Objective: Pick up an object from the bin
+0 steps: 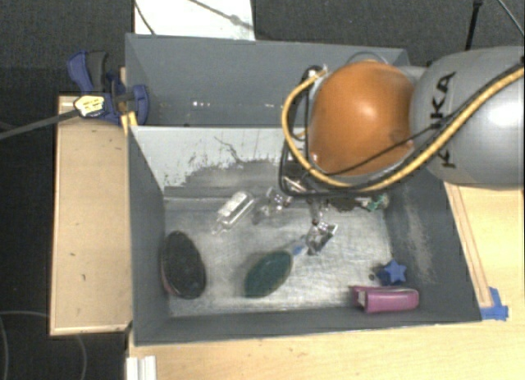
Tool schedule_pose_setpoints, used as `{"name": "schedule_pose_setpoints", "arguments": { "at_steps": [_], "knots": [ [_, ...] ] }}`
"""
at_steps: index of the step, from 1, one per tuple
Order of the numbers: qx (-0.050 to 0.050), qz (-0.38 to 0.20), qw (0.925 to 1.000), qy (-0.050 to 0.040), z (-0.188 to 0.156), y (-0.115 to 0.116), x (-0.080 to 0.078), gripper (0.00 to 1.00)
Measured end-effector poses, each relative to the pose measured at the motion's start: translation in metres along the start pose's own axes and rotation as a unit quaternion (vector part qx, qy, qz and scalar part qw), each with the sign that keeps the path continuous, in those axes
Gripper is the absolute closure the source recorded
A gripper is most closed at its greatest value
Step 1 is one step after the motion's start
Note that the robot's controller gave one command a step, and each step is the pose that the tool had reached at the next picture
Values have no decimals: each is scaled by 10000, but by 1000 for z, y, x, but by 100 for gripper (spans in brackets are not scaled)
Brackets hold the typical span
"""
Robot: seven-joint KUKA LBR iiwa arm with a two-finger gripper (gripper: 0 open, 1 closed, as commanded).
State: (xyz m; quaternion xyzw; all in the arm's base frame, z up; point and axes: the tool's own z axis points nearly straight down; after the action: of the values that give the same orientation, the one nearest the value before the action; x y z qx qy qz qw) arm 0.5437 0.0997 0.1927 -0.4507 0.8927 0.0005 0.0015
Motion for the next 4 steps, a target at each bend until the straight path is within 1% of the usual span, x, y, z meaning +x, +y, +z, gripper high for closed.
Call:
{"name": "schedule_pose_setpoints", "arguments": {
  "at_steps": [1,2,3,4],
  "knots": [
    [-27,-1957,9806,19,118,7,38,0],
    [-3,-2566,9665,-2,121,54,40,0],
    [32,-2563,9666,-25,119,52,38,100],
    [25,-2387,9711,-17,37,53,31,100]
  ]
}}
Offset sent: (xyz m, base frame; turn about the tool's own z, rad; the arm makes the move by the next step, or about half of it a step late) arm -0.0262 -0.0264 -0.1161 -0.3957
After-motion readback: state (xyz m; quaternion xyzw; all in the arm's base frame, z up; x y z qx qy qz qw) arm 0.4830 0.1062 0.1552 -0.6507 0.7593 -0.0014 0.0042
